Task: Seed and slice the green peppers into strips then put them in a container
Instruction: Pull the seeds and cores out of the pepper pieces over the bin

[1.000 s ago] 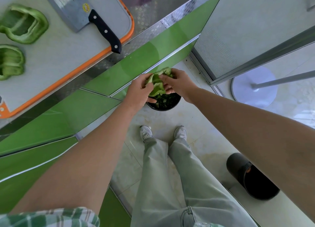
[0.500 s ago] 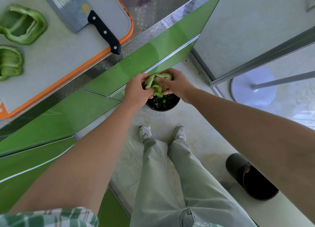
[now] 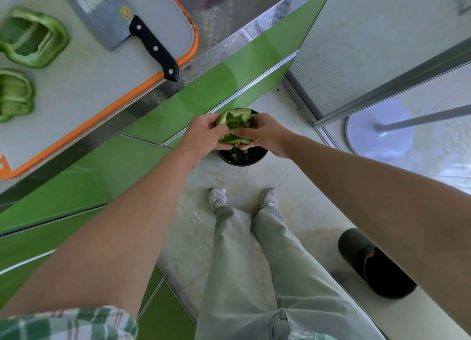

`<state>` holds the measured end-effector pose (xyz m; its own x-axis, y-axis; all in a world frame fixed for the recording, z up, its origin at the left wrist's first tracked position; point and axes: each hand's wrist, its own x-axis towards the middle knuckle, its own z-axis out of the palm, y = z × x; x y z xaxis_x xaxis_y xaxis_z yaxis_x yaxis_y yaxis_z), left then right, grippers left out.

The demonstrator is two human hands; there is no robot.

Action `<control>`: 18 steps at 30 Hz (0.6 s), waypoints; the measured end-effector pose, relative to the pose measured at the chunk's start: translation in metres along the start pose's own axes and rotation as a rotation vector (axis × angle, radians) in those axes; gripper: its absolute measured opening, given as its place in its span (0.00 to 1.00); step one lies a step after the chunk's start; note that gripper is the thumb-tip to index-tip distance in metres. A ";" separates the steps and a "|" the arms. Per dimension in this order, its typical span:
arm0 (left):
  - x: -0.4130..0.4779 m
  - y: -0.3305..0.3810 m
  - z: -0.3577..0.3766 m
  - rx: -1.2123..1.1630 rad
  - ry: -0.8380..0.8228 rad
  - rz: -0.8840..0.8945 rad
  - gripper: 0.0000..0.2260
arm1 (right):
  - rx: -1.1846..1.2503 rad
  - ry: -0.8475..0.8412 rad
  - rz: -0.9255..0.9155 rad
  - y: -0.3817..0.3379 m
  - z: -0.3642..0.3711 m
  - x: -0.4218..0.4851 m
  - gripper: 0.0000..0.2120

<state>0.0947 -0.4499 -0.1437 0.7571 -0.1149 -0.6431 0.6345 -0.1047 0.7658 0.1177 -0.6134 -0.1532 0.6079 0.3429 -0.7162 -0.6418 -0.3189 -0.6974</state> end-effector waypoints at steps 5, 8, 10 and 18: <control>0.007 -0.004 0.004 -0.002 0.119 -0.072 0.04 | -0.684 0.394 -0.407 0.001 0.008 0.003 0.26; 0.014 -0.007 0.003 0.021 0.188 -0.122 0.10 | -0.986 0.438 -0.633 0.000 0.006 0.004 0.20; 0.014 -0.008 0.003 0.055 0.200 -0.138 0.13 | -1.131 0.389 -0.676 -0.003 0.004 0.003 0.15; 0.007 -0.006 0.013 0.119 0.296 -0.156 0.15 | -1.243 0.233 -0.577 -0.009 0.012 0.006 0.08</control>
<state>0.0941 -0.4628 -0.1528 0.6762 0.2012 -0.7088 0.7364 -0.2151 0.6414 0.1216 -0.5981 -0.1512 0.7835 0.5796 -0.2240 0.4816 -0.7942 -0.3705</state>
